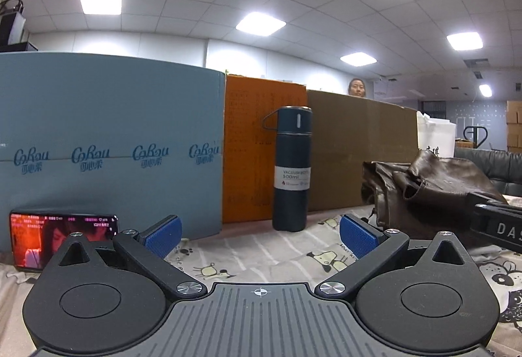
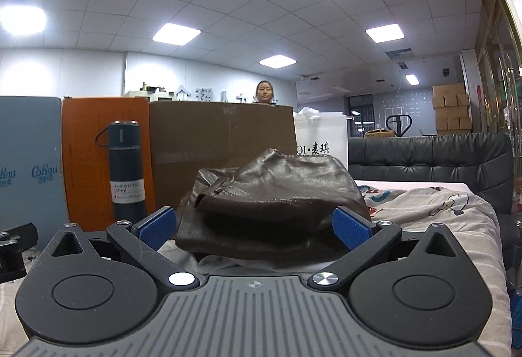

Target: Fold clothes

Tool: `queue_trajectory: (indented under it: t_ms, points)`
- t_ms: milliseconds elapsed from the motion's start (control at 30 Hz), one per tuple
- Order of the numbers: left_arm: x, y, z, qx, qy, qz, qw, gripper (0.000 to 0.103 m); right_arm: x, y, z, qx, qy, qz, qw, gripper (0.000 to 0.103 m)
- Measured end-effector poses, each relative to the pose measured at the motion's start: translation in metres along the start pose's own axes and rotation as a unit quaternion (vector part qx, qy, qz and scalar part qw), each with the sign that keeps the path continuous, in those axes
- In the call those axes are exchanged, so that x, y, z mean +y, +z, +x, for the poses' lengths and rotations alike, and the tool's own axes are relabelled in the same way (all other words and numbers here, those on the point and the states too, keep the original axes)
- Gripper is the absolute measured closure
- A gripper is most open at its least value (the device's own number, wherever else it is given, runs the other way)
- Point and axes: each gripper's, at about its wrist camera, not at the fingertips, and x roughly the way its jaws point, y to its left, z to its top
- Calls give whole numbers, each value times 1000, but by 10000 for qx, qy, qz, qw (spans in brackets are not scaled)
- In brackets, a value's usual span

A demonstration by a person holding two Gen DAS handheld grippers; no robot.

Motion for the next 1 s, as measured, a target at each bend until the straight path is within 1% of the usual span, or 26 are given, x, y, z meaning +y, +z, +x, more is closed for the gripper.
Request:
queue_trajectory:
  t_ms: [267,467,1000]
  points:
    - [-4,-1,-3,-101,17,113,9999,0,2,-2,0,36,43,-42,10000,0]
    - [-3,-1,-4,-104,13,111,9999,0,0,-2,3,132,83,17,9999,0]
    - [-5,-1,-4,-97,16,120,9999,0,-1,-2,3,175,143,59,9997,0]
